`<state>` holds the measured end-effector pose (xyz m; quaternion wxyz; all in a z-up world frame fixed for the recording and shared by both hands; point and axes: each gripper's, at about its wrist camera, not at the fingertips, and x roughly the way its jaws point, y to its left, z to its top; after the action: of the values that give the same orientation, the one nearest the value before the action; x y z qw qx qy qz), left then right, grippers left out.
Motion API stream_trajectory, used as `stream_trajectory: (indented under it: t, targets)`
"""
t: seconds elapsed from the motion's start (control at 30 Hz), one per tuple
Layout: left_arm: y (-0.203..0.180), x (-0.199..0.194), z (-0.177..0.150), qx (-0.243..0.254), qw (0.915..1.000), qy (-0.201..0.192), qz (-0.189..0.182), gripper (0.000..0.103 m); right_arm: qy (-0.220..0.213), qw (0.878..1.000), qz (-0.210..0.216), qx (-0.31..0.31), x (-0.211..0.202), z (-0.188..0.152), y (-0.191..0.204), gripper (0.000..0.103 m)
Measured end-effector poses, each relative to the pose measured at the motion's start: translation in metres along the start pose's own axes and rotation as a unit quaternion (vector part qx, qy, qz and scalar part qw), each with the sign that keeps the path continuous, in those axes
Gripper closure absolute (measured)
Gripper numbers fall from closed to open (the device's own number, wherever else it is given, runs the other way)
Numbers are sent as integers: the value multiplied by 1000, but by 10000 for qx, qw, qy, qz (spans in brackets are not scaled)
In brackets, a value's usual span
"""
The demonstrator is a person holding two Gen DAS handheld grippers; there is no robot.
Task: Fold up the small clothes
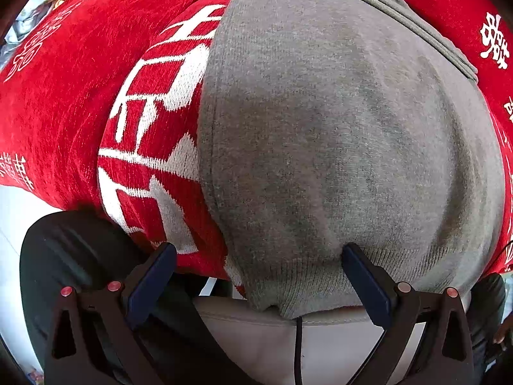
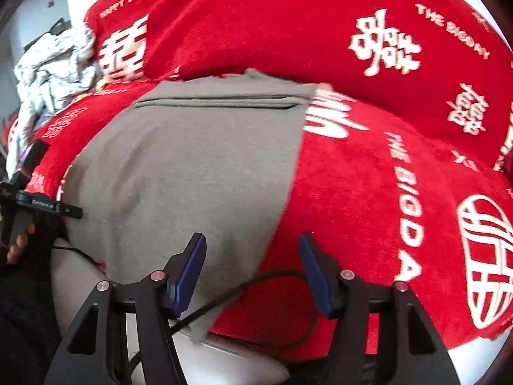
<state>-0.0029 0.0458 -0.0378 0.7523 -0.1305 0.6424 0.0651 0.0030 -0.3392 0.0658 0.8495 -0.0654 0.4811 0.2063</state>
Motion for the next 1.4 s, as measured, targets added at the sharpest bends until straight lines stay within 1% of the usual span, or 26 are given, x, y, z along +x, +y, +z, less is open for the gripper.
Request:
stream_trajectory:
  t: [0.03,0.07,0.13,0.17,0.2,0.27,0.3,0.37,0.4,0.47,0.5,0.53,0.57,0.6,0.73,0.8,0.87,0.9,0.93,1.0,1.1,1.17,1.2,1.23,1.33,1.4]
  targets:
    - [-1,0,0,11,10000,-9,14,0,173,9998,140,1,7,0,0,40]
    - [0,0,0,27,10000,-16,23,0,522,9979,373,53,20,-2,1,40]
    - [-1,-1,-2,82,9999,-59,80,0,1133,9910,626,341,43,-6,-3,41]
    - [-1,-3,-2,120,9998,-82,108,0,1302,9877,679,532,48,-8,-7,41]
    - [-3,-4,-3,169,9997,-115,144,0,1284,9869,719,655,46,-8,-8,41]
    - [-3,-6,-4,202,9996,-114,128,0,1620,9734,1061,1222,46,-15,-16,41]
    - [-2,-5,-4,196,9997,-98,96,0,1638,9698,1168,1379,46,-22,-19,41]
    - [-1,-3,-4,167,9998,-52,-31,2,1596,9676,1316,1449,49,-31,-20,41]
    - [-2,-3,-4,160,9998,-36,-113,8,1598,9647,1396,1557,51,-33,-24,41]
    - [-4,-4,-4,179,9995,-29,-274,16,1434,9568,1655,1914,53,-33,-32,46]
    - [-5,-5,-5,209,9992,-34,-354,23,1386,9534,1806,1978,55,-34,-32,55]
    - [-7,-7,-6,240,9988,-45,-420,30,1416,9521,1862,1968,57,-35,-32,76]
    - [-9,-8,-6,275,9986,-63,-437,31,1528,9492,1913,1977,62,-37,-31,89]
    - [-11,-10,-7,319,9985,-89,-430,34,1594,9472,1946,1990,65,-40,-30,93]
    - [-10,-12,-7,269,9980,-70,-563,37,1636,9447,1984,2035,68,-39,-30,93]
    - [-6,-12,-7,212,9975,-41,-669,36,1644,9403,2022,2190,70,-41,-30,91]
    - [1,-6,-7,42,9973,54,-729,25,1668,9362,2134,2241,73,-41,-28,89]
    - [5,-2,-7,-120,9976,114,-676,15,1662,9368,2126,2229,74,-42,-26,89]
    - [11,2,-7,-197,9972,161,-698,13,1664,9375,2114,2208,74,-42,-26,89]
    - [14,3,-6,-218,9966,214,-765,14,1680,9375,2118,2191,75,-42,-24,89]
    - [6,-3,-8,42,9965,83,-837,36,1652,9356,2178,2233,75,-43,-25,89]
    - [3,-8,-7,153,9969,13,-773,47,1589,9377,2183,2187,72,-43,-25,93]
    - [4,-10,-7,152,9968,-5,-779,56,1516,9387,2200,2178,69,-42,-26,94]
    - [7,-12,-8,106,9965,-18,-826,68,1366,9394,2243,2203,63,-40,-29,94]
    - [21,-17,-7,-227,9934,44,-1126,77,1082,9352,2416,2351,49,-39,-42,94]
    - [26,-16,-8,-371,9915,109,-1242,77,1008,9327,2460,2438,46,-40,-46,94]
